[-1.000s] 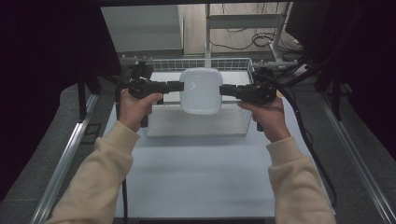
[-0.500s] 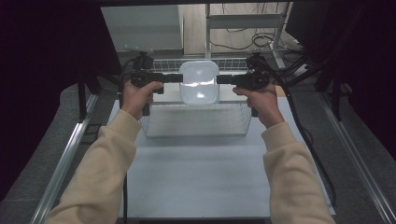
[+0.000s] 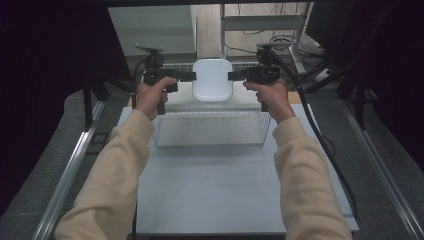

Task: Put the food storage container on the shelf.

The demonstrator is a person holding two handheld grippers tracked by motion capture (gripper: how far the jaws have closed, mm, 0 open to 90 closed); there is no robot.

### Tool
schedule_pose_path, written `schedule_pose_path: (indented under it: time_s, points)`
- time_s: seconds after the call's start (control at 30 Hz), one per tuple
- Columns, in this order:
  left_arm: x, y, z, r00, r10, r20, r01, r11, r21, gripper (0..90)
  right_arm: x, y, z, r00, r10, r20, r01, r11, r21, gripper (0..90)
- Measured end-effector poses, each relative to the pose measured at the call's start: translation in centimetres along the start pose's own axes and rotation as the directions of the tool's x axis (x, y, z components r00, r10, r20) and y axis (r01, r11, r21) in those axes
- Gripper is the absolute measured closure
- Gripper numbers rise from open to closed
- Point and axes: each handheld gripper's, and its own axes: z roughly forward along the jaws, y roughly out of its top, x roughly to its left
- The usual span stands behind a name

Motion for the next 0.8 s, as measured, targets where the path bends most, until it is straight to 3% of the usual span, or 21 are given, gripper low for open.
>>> schedule_pose_path:
  time_s: [0.17,0.37,0.43,0.53,0.67,0.8]
  points:
    - [1.0,0.1,0.6,0.9988,-0.047,0.014,0.048,0.9988,-0.008,72.0,-1.0,0.1,0.7,0.9976,0.066,-0.022,-0.066,0.998,0.003,68.7]
    - [1.3,0.0,1.2,0.9978,-0.064,0.015,0.064,0.9979,-0.004,69.3,-2.0,-0.1,1.2,0.9920,0.119,-0.042,-0.120,0.993,-0.006,66.3]
    - [1.3,-0.1,1.4,0.9987,-0.052,-0.005,0.052,0.9986,0.009,67.7,-2.1,-0.2,1.2,0.9937,0.108,-0.029,-0.108,0.994,-0.012,67.8]
    - [1.5,-0.2,1.5,0.9987,-0.051,0.008,0.051,0.9987,0.001,65.0,-2.3,-0.2,1.3,0.9940,0.106,-0.028,-0.107,0.994,-0.015,67.1]
    - [1.3,-0.3,1.2,0.9990,-0.043,0.008,0.043,0.9987,-0.025,50.2,-1.7,-0.6,1.0,0.9985,0.052,0.016,-0.051,0.998,-0.035,54.9]
    - [0.3,-0.5,0.0,0.9999,0.016,0.001,-0.016,0.9983,-0.056,40.0,-1.1,-1.0,-0.2,0.9997,-0.005,0.024,0.007,0.996,-0.089,44.8]
